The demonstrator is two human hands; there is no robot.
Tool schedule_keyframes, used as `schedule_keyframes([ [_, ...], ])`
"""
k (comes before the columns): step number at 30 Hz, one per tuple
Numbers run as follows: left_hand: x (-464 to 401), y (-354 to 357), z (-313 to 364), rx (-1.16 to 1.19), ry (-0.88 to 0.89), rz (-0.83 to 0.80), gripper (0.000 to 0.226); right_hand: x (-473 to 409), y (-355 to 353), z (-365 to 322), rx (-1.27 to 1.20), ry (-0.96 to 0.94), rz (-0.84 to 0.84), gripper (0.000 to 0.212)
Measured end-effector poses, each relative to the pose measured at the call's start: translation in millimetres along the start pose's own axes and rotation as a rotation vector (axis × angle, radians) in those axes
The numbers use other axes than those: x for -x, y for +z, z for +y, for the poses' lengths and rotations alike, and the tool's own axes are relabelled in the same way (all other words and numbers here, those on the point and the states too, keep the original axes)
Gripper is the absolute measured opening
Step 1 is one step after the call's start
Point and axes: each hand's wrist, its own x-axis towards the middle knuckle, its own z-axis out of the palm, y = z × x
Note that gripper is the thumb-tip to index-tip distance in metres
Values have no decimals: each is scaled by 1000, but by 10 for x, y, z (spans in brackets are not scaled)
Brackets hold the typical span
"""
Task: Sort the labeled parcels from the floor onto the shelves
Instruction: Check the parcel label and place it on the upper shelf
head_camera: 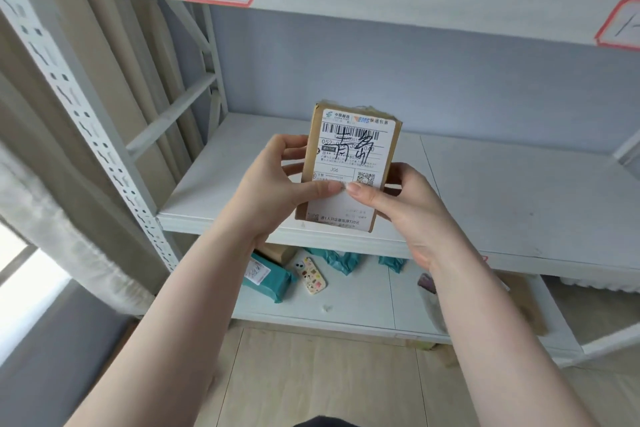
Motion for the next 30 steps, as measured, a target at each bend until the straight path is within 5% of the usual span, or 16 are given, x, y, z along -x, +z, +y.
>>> schedule_keyframes([
  [7,168,-275,495,-41,138,-25,72,202,121,-563,14,-122,-9,18],
  [14,239,-503,756,40,247,-35,77,276,245,-896,104,-199,106,60],
  [21,18,-589,1278,111,408,-6,73,139,229,-1506,127,-395,190,57],
  [30,-360,-650,1764,123,484,28,63,-295,202,-1986,48,-423,134,33],
])
